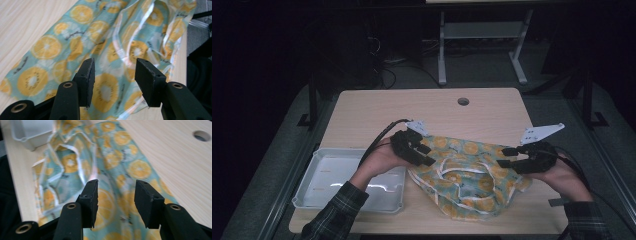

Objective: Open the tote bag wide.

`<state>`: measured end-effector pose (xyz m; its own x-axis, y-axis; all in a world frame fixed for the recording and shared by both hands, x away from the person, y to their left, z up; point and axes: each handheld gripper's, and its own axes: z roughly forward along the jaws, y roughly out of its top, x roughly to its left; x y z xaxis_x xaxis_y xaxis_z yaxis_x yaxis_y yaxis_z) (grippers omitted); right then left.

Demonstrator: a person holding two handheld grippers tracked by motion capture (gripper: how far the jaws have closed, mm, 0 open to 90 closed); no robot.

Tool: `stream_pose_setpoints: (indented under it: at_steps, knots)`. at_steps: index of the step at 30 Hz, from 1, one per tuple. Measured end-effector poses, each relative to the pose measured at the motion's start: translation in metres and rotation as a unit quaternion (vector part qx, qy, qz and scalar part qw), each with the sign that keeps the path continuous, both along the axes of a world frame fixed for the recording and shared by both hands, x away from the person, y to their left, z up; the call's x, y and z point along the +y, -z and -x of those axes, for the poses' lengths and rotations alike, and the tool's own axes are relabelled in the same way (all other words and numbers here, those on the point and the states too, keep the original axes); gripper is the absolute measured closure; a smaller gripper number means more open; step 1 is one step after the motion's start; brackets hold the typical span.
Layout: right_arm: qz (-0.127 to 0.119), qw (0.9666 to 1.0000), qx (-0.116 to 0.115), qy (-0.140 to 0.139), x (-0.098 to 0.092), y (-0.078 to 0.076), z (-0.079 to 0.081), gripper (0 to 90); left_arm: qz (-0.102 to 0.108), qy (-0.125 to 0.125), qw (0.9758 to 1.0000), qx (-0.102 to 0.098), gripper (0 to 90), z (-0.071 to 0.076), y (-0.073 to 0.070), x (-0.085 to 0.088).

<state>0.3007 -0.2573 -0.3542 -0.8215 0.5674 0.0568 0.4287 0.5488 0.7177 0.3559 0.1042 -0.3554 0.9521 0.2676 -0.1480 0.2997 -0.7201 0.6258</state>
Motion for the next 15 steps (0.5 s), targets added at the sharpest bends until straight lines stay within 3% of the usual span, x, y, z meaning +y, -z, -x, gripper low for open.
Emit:
stream_pose_setpoints:
  at_steps: [6,10,15]
  knots:
    - [0.0,0.9996,-0.001,-0.027,0.016,-0.003,0.008,52.4,0.009,0.033,0.9994,0.0,49.7,0.019,-0.004,-0.009]
    - [0.002,0.9995,0.005,-0.03,0.02,0.0,0.007,52.4,-0.006,0.051,0.9987,0.003,48.0,0.031,0.006,-0.016]
    - [0.005,0.9995,0.009,-0.031,0.02,0.003,0.009,52.4,-0.028,0.052,0.9983,-0.002,47.6,0.041,0.018,-0.017]
